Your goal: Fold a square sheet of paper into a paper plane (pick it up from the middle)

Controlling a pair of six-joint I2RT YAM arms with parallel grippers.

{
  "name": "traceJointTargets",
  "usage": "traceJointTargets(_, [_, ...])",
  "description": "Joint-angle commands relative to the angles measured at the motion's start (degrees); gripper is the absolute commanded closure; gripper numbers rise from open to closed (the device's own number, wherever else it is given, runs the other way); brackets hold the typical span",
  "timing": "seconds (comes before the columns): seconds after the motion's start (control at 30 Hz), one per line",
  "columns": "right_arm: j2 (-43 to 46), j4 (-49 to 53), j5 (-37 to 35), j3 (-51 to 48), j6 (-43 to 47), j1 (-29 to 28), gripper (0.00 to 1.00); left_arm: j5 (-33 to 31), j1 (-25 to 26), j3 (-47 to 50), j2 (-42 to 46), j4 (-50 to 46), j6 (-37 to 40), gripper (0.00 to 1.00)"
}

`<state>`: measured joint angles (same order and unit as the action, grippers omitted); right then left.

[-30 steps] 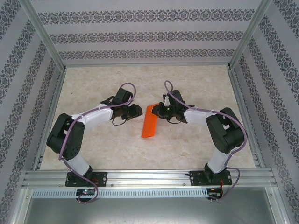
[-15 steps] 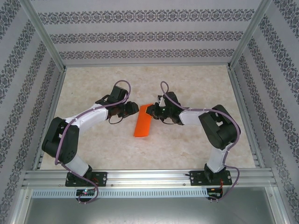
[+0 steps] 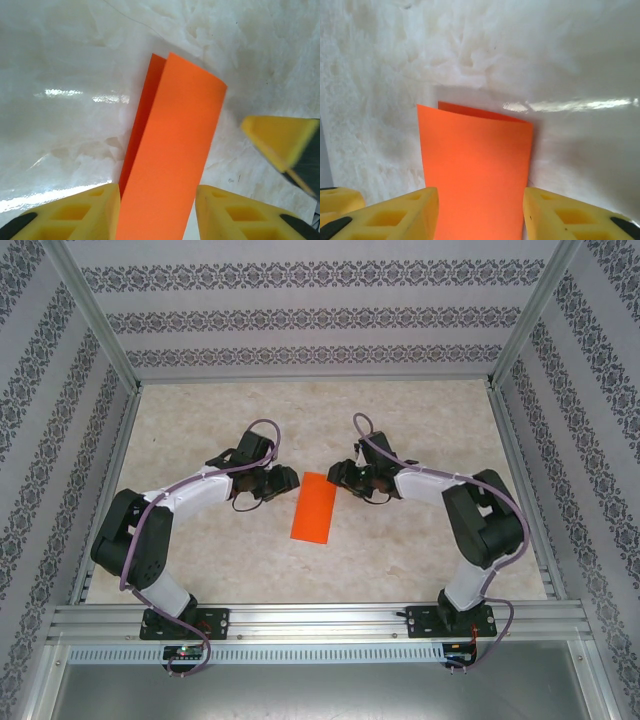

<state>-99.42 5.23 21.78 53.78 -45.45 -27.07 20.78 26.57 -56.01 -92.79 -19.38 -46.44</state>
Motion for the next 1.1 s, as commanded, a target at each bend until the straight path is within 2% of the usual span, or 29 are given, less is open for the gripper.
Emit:
traceJointTargets(0.0, [3.77,5.55,-4.57,-0.13,2.82,-1.22,0.51,2.08,-0.67,0.97,-0.52,0.68,0.85,0.53])
traceJointTargets(0.3, [2.51,-0.03,-3.50,-2.02,-1.75,-6.44,0.57,5.13,-0.64,2.09,-2.96,0.63,2.65,0.49])
traceJointTargets(0.83, [3.04,-1.88,-4.20,-3.33,-2.89,-7.11,0.56,14.44,-0.33,-0.90,-9.42,0.56,6.95,0.47])
traceJointTargets(1.07, [3.87,-1.34,-4.74,-3.85,-2.67,-7.12,0.55,17.03,0.62,-2.67,-11.14,0.74,7.84,0.51])
